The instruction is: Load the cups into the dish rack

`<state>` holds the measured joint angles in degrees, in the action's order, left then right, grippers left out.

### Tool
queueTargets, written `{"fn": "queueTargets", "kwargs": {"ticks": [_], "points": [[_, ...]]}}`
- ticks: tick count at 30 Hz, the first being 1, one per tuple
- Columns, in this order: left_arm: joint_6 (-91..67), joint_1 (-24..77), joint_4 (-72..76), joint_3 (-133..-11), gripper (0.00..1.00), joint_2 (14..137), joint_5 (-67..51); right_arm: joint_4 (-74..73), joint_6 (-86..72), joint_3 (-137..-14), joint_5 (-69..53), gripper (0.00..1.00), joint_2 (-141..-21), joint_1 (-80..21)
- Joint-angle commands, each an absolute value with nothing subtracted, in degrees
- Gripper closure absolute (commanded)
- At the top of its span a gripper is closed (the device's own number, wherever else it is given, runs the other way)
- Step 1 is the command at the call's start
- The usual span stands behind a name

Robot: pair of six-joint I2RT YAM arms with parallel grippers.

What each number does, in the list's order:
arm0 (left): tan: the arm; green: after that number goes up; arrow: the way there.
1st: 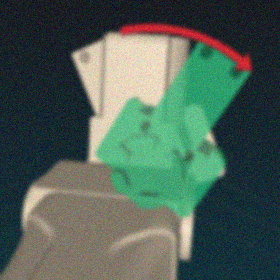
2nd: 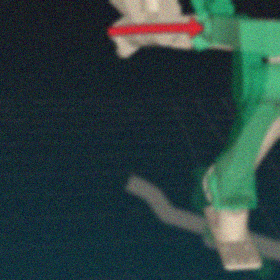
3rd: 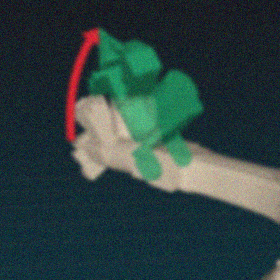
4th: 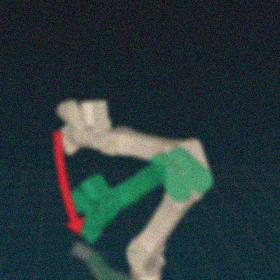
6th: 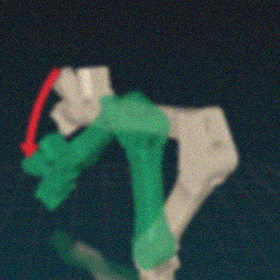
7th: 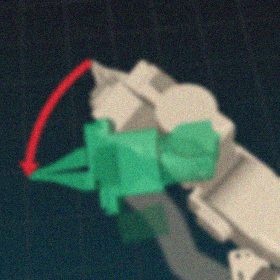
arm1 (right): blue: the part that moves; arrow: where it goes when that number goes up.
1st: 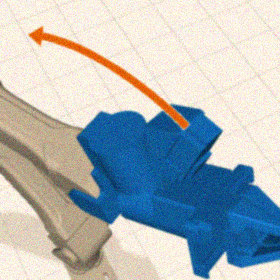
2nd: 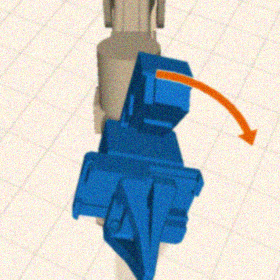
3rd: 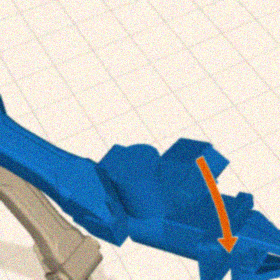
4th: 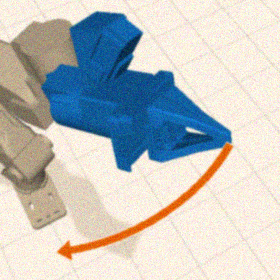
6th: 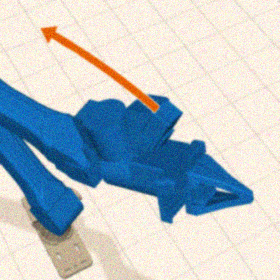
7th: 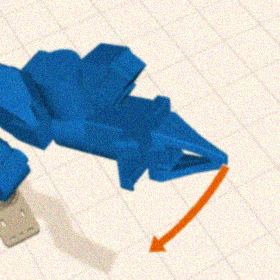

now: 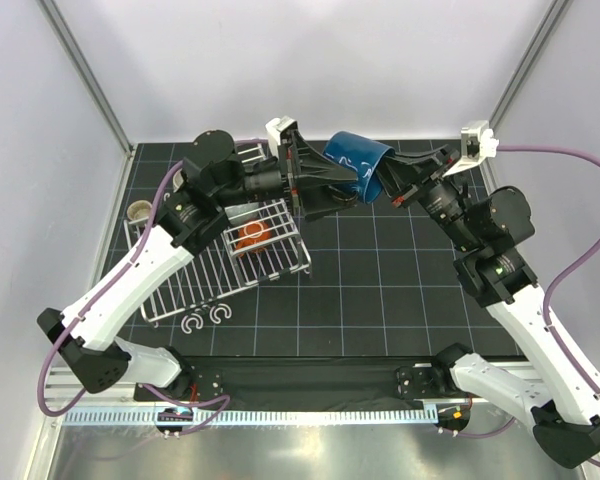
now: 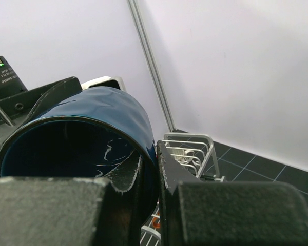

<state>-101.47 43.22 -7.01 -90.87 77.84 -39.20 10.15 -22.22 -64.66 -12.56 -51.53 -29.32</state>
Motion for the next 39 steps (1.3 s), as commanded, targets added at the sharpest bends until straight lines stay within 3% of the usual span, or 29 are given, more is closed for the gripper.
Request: {"fn": "queueTargets", "kwargs": {"ticks": [1, 9, 11, 12, 15, 24, 28, 30, 34, 39], "points": [[-105.03, 43.5, 2.28, -89.92, 0.5, 77.43, -37.88, 19.95, -22.24, -65.48, -13.01, 0.96, -51.24, -30.06], [-105.47, 43.59, 3.16, -89.38, 0.61, 77.61, -37.26, 19.6, -21.18, -65.74, -13.36, 0.96, -51.94, -30.15], [-105.47, 43.68, 4.12, -89.38, 0.67, 77.61, -37.18, 18.38, -20.75, -66.7, -13.71, 0.96, -52.64, -30.06], [-105.38, 43.59, 4.48, -89.3, 0.71, 77.52, -37.18, 18.2, -20.66, -66.97, -14.06, 0.96, -52.82, -30.15], [-104.59, 43.59, 5.01, -88.95, 1.0, 77.43, -36.74, 17.84, -20.39, -67.5, -14.33, 0.96, -53.17, -30.06], [-98.01, 43.59, 1.68, -87.27, 1.0, 74.88, -34.01, 17.58, -20.3, -68.56, -16.26, 0.96, -53.79, -30.06], [-88.53, 43.51, -10.24, -94.28, 1.0, 75.23, -33.31, 16.79, -20.39, -68.12, -15.56, 0.9, -53.35, -30.06], [-83.87, 43.51, -15.45, -97.11, 1.0, 75.76, -32.79, 16.09, -20.22, -67.59, -14.51, 0.81, -53.09, -30.15], [-76.39, 43.42, -20.91, -99.75, 1.0, 74.8, -30.51, 13.63, -20.04, -68.03, -11.61, 0.75, -53.26, -30.06], [-63.93, 41.23, -40.56, -108.42, 1.0, 73.65, -22.18, 6.17, -20.22, -69.43, -7.56, 0.51, -53.53, -30.15]]}}
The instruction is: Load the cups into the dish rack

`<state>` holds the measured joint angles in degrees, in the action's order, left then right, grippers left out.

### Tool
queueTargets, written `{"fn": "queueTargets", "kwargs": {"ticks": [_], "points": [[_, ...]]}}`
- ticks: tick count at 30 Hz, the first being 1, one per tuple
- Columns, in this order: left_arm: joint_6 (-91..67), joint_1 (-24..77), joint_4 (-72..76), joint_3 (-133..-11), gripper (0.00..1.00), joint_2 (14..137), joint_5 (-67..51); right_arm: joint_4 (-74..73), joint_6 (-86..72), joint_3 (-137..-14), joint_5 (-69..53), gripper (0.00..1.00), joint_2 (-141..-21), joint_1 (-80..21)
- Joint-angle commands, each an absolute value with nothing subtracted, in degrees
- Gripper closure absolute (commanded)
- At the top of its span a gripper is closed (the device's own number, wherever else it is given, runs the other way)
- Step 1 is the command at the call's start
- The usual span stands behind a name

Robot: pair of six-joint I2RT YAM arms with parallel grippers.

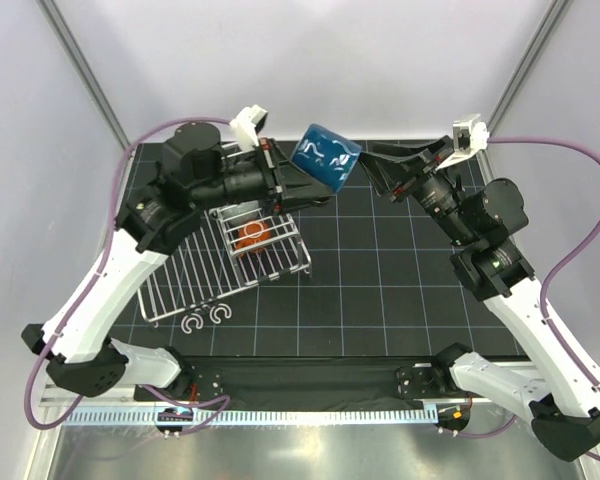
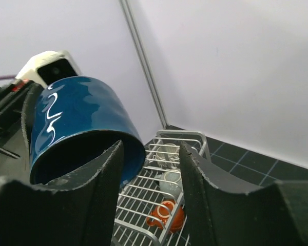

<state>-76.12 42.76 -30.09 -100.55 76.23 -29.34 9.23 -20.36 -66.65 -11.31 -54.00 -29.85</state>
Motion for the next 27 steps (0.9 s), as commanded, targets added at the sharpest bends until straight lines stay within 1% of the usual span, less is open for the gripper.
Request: {"fn": "queueTargets", "kwargs": {"ticks": [1, 2, 3, 5, 6, 7, 8, 9, 14, 15, 17, 18, 20, 22, 23, 24, 26, 27], "points": [[-61.29, 40.7, -44.52, -110.63, 1.0, 73.57, -19.97, 4.59, -20.04, -69.69, -6.95, 0.5, -53.26, -30.15], [-55.87, 40.17, -53.7, -112.57, 1.0, 73.65, -13.86, 0.83, -19.87, -70.39, -5.55, 0.48, -53.26, -30.15], [-53.37, 39.73, -57.44, -116.42, 1.0, 73.65, -10.14, -1.91, -19.43, -70.75, -5.02, 0.48, -53.0, -30.06], [-48.02, 39.46, -64.83, -118.9, 1.0, 73.04, -1.63, -8.22, -18.11, -71.45, -3.79, 0.47, -52.56, -30.06], [-46.94, 39.38, -69.56, -119.52, 1.0, 72.52, 7.03, -10.26, -17.67, -71.54, -3.61, 0.47, -52.21, -30.06], [-45.89, 39.38, -70.91, -118.92, 1.0, 71.64, 11.9, -12.02, -17.49, -71.54, -3.34, 0.47, -51.16, -30.06], [-45.44, 39.37, -71.97, -118.13, 1.0, 69.8, 16.3, -15.35, -17.66, -71.11, -3.34, 0.47, -50.46, -30.15], [-44.83, 39.29, -73.64, -116.99, 1.0, 68.48, 25.74, -16.86, -17.93, -70.84, -3.51, 0.47, -49.75, -30.06], [-46.22, 36.92, -71.2, -100.92, 1.0, 59.88, 46.1, -26.26, -20.13, -69.61, -5.8, 0.46, -43.87, -30.15], [-46.67, 36.39, -70.67, -98.55, 1.0, 59.16, 46.14, -27.67, -20.13, -69.78, -5.8, 0.46, -42.99, -30.06], [-47.2, 35.08, -70.31, -93.29, 1.0, 58.19, 50.88, -31.44, -19.95, -70.13, -5.45, 0.46, -40.8, -30.06], [-47.02, 32.89, -70.14, -91.95, 1.0, 58.01, 51.41, -32.6, -19.95, -70.05, -5.28, 0.46, -40.17, -30.15], [-44.13, 29.03, -67.43, -87.66, 1.0, 58.36, 50.19, -34.71, -19.69, -69.7, -5.01, 0.46, -38.24, -30.15], [-43.07, 27.34, -64.79, -83.0, 1.0, 57.92, 50.1, -35.85, -19.51, -69.35, -4.83, 0.46, -37.18, -30.06], [-41.67, 25.85, -58.34, -80.27, 1.0, 57.22, 47.14, -36.29, -19.34, -69.08, -4.75, 0.46, -36.31, -30.06], [-40.62, 25.58, -55.05, -73.89, 1.0, 56.43, 45.63, -36.47, -18.38, -69.17, -4.49, 0.46, -36.21, -30.06], [-39.99, 25.49, -45.41, -67.53, 1.0, 54.06, 42.39, -38.05, -17.15, -70.3, -3.0, 0.46, -35.95, -30.15], [-40.51, 25.31, -43.7, -62.63, 1.0, 53.7, 41.32, -38.49, -16.53, -70.66, -2.12, 0.46, -35.69, -30.15]]}}
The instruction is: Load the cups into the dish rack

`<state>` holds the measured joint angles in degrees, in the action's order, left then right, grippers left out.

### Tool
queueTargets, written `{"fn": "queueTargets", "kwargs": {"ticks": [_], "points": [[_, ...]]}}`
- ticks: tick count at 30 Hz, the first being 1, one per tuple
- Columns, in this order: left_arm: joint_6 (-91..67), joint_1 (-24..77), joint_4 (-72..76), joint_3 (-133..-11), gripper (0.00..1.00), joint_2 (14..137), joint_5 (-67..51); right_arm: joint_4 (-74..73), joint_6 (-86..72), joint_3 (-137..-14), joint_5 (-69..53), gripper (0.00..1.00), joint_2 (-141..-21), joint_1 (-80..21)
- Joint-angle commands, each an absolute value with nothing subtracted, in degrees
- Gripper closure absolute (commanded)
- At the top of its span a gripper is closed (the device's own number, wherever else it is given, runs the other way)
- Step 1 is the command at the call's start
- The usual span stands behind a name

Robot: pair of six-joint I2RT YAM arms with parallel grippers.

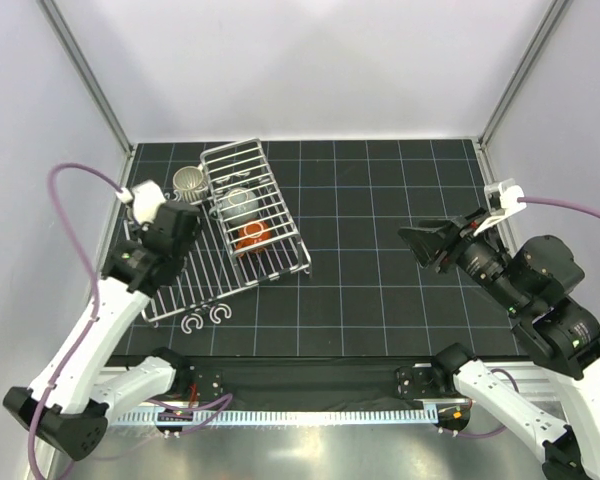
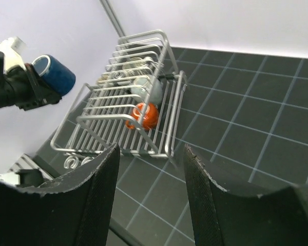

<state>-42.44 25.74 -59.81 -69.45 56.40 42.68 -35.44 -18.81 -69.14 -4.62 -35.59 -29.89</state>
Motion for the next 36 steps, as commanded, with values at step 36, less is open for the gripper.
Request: {"fn": "queueTargets", "kwargs": {"ticks": [36], "points": [[-29.44, 25.31, -18.11, -39.99, 1.0, 60.73, 21.8, -39.99, -17.84, -70.49, -1.21, 0.45, -34.19, -30.15]]}}
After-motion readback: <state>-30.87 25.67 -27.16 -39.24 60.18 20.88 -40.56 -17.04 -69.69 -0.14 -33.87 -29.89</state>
